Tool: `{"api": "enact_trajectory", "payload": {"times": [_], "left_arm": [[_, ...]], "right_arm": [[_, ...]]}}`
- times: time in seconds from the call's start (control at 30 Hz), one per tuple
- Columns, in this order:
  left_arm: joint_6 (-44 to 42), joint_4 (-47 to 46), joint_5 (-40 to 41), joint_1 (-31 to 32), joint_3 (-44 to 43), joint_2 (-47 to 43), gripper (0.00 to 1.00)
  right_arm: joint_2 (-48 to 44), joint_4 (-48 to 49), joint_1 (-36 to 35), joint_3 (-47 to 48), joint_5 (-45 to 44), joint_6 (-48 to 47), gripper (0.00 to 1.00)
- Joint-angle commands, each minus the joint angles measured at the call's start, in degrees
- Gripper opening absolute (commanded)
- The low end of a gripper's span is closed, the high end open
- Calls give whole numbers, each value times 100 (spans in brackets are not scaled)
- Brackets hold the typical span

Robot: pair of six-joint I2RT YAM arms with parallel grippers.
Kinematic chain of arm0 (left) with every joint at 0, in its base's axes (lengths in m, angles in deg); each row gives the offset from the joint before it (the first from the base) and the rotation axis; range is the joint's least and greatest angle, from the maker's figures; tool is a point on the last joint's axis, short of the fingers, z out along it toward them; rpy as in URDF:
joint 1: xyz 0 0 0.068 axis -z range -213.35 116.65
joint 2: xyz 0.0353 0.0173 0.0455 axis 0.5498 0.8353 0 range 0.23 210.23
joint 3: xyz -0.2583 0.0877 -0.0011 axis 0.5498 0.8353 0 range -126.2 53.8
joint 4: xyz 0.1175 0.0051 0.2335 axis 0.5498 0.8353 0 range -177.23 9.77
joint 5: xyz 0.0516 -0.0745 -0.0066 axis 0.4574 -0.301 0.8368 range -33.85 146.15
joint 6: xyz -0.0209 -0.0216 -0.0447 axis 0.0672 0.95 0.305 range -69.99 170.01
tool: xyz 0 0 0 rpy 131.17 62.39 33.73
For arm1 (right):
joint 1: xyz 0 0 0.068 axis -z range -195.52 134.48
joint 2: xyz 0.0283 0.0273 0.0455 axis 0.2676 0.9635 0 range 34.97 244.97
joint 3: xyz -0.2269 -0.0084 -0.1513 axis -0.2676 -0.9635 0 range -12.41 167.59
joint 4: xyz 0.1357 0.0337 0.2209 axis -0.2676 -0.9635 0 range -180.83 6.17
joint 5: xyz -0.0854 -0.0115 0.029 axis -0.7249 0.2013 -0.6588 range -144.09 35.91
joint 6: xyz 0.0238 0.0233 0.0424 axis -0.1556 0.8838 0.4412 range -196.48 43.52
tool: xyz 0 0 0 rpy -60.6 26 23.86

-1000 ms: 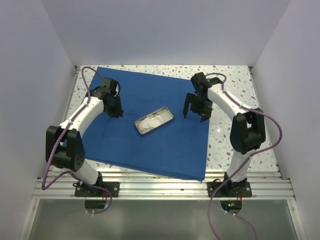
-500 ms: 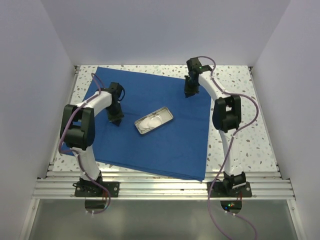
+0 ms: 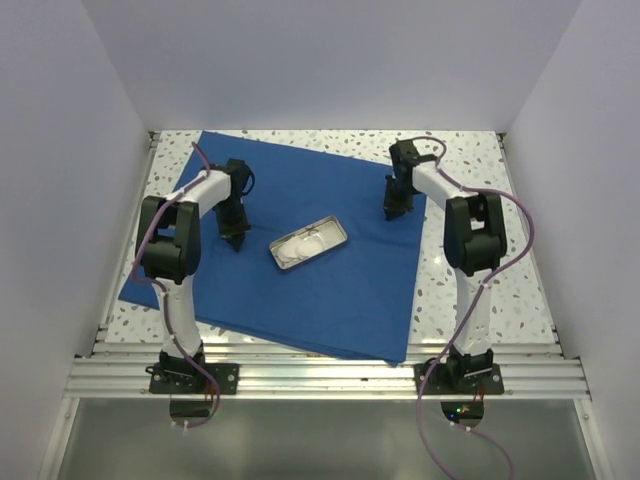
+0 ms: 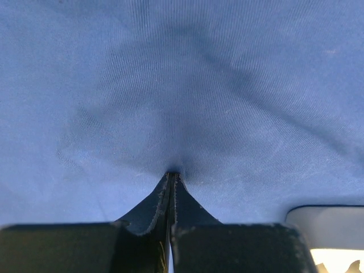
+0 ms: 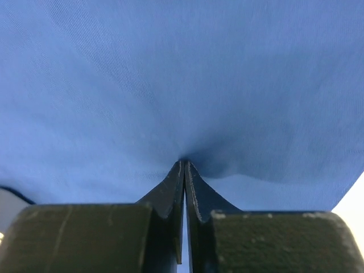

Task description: Prepare the surgical pack

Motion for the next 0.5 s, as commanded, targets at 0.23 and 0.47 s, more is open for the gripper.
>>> {"api": "enact_trajectory", "payload": {"times": [0.23, 0.47], "left_arm": [[-112, -871, 9, -64, -168, -258, 14], [-200, -889, -499, -64, 420, -1480, 25]], "right_arm": [[-1347, -2126, -19, 209, -77, -222, 83], [-3211, -1802, 349, -2508, 1240, 595, 99]]}}
